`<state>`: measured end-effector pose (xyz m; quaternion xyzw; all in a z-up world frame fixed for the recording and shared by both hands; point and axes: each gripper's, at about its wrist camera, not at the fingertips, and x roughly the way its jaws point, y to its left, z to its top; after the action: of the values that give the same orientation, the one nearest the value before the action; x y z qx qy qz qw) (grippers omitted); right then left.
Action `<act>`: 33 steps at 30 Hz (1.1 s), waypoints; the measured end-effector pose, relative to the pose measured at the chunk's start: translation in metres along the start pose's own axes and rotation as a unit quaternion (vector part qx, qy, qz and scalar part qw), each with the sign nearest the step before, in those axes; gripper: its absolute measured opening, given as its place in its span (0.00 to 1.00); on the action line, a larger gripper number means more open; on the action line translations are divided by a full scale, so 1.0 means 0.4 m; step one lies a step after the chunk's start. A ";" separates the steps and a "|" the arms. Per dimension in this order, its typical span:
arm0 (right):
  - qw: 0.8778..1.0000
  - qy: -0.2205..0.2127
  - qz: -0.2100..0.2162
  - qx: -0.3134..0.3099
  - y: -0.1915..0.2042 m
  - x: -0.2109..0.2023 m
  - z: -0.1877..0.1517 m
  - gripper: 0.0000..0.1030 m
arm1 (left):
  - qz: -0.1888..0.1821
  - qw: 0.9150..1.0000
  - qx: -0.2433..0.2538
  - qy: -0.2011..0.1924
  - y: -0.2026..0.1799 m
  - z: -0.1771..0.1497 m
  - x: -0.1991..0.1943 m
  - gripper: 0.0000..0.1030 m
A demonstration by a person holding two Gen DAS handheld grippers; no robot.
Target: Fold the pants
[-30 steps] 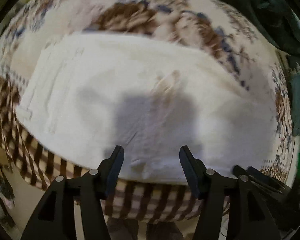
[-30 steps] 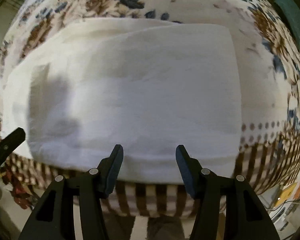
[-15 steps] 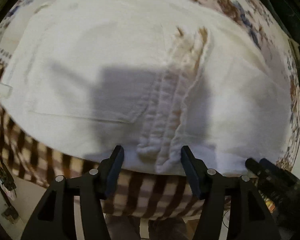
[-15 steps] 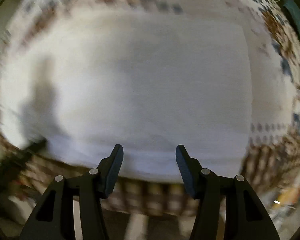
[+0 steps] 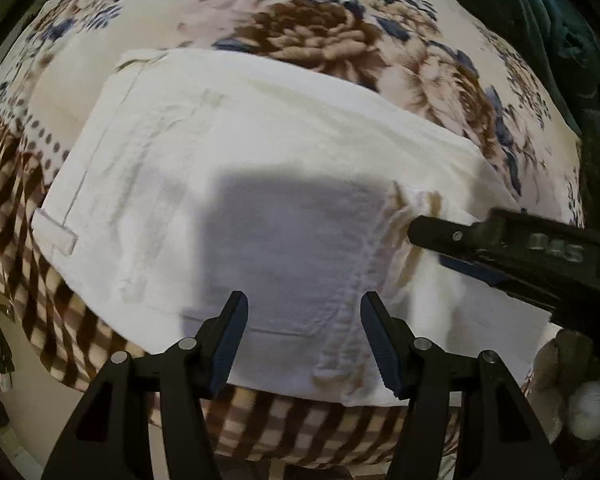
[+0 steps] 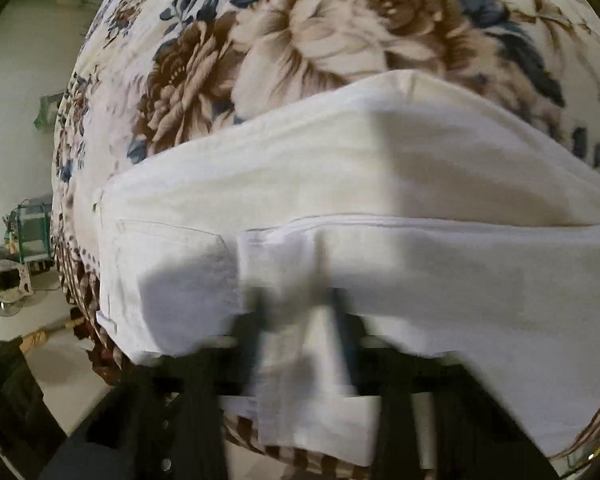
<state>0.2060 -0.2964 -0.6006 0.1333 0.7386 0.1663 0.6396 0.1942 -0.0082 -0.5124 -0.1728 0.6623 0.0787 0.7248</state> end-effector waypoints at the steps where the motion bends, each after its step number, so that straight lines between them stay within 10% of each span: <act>1: 1.000 -0.004 -0.004 0.004 0.009 0.006 0.002 0.11 | 0.001 1.000 -0.002 0.001 0.011 0.000 0.000 0.55; 17: 0.999 -0.018 -0.042 0.014 0.166 0.082 0.064 0.06 | -0.010 0.999 -0.038 0.010 0.062 -0.026 -0.010 0.55; 24: 0.998 -0.018 0.036 0.052 0.079 0.021 0.046 0.59 | -0.020 0.999 -0.024 0.003 0.029 -0.024 -0.040 0.55; 30: 0.984 -0.109 -0.123 0.075 -0.148 -0.148 -0.093 0.57 | -0.075 0.997 0.012 -0.024 -0.079 -0.009 -0.077 0.55; 33: 0.977 -0.079 -0.179 0.089 -0.258 -0.124 -0.144 0.38 | -0.058 0.996 0.066 -0.018 -0.165 -0.013 -0.031 0.55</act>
<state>0.1579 -0.4150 -0.5917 0.0684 0.7095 -0.0280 0.7008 0.2104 -0.0698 -0.4908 -0.1614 0.6419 -0.0041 0.7496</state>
